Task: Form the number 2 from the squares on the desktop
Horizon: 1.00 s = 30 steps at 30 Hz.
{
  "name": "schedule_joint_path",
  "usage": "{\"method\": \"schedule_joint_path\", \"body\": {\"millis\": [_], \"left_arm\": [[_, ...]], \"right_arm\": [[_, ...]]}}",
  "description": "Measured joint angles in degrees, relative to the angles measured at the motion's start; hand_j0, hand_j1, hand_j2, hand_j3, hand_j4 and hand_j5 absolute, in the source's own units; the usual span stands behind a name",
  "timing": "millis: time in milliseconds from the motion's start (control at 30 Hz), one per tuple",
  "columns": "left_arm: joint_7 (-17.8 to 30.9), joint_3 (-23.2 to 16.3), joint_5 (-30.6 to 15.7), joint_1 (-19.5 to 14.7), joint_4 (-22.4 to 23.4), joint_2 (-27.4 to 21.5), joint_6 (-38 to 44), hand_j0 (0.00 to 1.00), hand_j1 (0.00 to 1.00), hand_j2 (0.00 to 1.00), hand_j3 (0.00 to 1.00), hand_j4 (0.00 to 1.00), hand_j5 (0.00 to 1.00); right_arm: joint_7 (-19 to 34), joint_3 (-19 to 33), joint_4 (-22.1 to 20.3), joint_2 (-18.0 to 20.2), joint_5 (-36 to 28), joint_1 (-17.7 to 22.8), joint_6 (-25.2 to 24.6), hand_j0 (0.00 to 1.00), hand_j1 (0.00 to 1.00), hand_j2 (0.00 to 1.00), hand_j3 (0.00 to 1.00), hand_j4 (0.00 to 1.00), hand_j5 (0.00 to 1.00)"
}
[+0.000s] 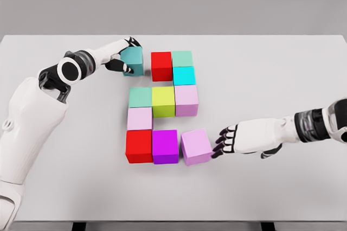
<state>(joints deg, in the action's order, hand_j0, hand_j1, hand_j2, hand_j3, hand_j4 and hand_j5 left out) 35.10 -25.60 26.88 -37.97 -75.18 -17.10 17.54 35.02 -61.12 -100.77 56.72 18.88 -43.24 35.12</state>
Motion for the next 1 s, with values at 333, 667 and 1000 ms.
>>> {"method": "schedule_joint_path", "body": {"millis": [333,667,1000], "left_arm": [[-0.01,0.0,-0.36,0.09,0.09,0.4,-0.09,0.43,0.43,0.43,0.43,0.43,0.43],[-0.02,-0.34,-0.97,0.09,0.12,0.66,-0.11,0.45,0.45,0.45,0.45,0.45,0.45],[-0.07,-0.29,-0.72,0.0,0.14,0.77,-0.05,0.69,0.69,0.69,0.69,0.69,0.69]], "right_arm": [[0.0,-0.32,-0.03,-1.38,0.04,0.0,0.01,1.0,1.0,1.0,1.0,1.0,1.0],[0.0,-0.47,-0.03,-2.53,0.05,0.0,0.01,1.0,1.0,1.0,1.0,1.0,1.0],[0.0,-0.48,-0.03,-2.81,0.05,-0.09,0.01,1.0,1.0,1.0,1.0,1.0,1.0]]}}
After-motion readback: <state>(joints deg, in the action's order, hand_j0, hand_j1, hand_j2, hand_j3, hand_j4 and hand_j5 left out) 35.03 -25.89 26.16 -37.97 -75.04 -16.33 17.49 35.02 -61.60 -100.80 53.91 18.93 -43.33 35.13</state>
